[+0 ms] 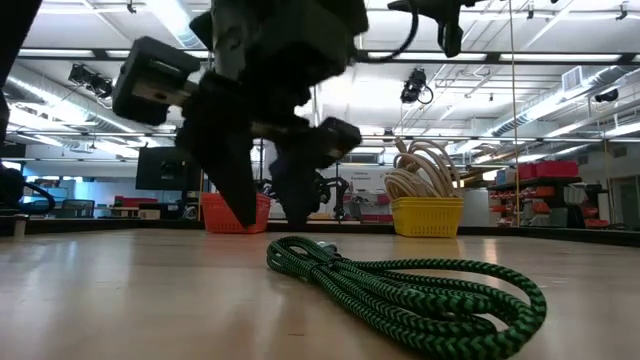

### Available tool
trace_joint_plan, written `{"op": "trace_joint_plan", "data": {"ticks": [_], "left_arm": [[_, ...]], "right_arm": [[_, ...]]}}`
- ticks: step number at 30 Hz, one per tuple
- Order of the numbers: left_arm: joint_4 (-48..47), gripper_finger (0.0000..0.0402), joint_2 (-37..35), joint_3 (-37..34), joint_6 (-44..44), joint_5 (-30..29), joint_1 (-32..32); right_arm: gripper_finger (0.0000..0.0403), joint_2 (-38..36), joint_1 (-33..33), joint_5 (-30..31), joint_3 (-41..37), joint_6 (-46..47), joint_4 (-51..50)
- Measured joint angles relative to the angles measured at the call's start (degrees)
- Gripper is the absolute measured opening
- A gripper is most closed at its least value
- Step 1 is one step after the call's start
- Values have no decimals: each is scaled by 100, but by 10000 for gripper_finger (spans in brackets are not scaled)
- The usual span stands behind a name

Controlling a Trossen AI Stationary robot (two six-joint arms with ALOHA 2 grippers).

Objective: Pick & Place USB Port
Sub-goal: Put the green charger cable into the orange bin

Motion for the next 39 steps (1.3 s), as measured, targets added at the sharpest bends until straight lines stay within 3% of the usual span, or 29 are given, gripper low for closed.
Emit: {"op": "trace_joint_plan", "data": {"ticks": [11,13,16,18,22,29,35,39], "left_arm": [[748,174,490,24,-26,118,-191],[726,144,534,33,-26,23,-178],[590,45,537,37,-50,-195,-155],[521,20,546,30,-233,-233,-111],[277,19,506,31,-440,-441,-26],[-855,18,-1,-32,-660,-1355,283],[-1667,18,-939,-11,-2072,-1698,1039],[-2190,18,-1583,-5,-2906,-2279,1644]], "right_arm": [[105,0,5,47,0,17,-132],[105,0,5,103,0,3,-166],[105,0,2,195,0,-47,-171],[105,0,2,197,0,-79,-171],[105,0,-30,197,0,-92,-228],[105,0,-185,277,0,-249,-257],[105,0,-333,345,0,-424,-272],[105,0,-385,344,0,-501,-281]]}}
